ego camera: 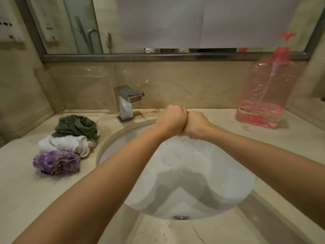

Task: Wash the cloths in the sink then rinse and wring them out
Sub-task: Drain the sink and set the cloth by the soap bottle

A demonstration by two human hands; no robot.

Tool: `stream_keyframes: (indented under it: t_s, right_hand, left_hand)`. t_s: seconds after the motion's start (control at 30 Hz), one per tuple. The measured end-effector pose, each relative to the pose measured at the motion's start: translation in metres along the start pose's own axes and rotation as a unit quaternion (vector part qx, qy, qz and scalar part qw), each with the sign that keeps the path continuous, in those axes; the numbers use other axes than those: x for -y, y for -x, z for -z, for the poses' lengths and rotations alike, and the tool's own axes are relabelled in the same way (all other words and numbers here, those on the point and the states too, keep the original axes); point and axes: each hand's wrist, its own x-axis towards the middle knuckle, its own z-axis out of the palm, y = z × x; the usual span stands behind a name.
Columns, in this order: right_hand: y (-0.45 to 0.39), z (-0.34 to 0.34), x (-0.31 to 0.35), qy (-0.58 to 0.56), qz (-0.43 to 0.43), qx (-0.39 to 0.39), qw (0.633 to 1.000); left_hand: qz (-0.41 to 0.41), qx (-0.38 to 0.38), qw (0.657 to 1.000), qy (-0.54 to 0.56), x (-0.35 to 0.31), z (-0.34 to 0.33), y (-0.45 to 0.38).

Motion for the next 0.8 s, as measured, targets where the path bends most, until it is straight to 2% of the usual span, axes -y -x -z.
stream_keyframes:
  t_s: [0.07, 0.13, 0.33, 0.47, 0.57, 0.63, 0.73, 0.8]
  right_hand:
    - [0.0, 0.001, -0.001, 0.019, 0.002, -0.028, 0.999]
    - [0.002, 0.004, -0.001, 0.034, 0.011, -0.041, 0.999]
    - [0.01, 0.0, -0.001, 0.083, 0.048, -0.038, 0.995]
    - [0.021, -0.006, 0.003, 0.222, 0.108, -0.065, 0.967]
    - [0.032, -0.018, 0.01, 0.257, 0.132, -0.042, 0.956]
    - [0.036, -0.026, 0.018, 0.282, 0.158, -0.036, 0.946]
    - [0.035, -0.033, 0.03, 0.315, 0.208, -0.035, 0.925]
    - [0.032, -0.036, 0.04, 0.33, 0.224, -0.032, 0.917]
  left_hand:
    - [0.013, 0.054, 0.998, -0.034, -0.003, 0.002, -0.008]
    - [0.035, 0.085, 0.996, -0.022, -0.004, 0.003, -0.011]
    - [0.127, 0.099, 0.977, 0.139, 0.0, 0.003, 0.006]
    - [0.224, 0.15, 0.921, 0.28, 0.005, 0.005, 0.03]
    - [0.246, 0.179, 0.907, 0.292, 0.016, 0.004, 0.049]
    - [0.274, 0.197, 0.881, 0.331, 0.024, 0.001, 0.06]
    - [0.317, 0.181, 0.828, 0.425, 0.039, -0.003, 0.076]
    - [0.328, 0.172, 0.807, 0.46, 0.046, -0.001, 0.086]
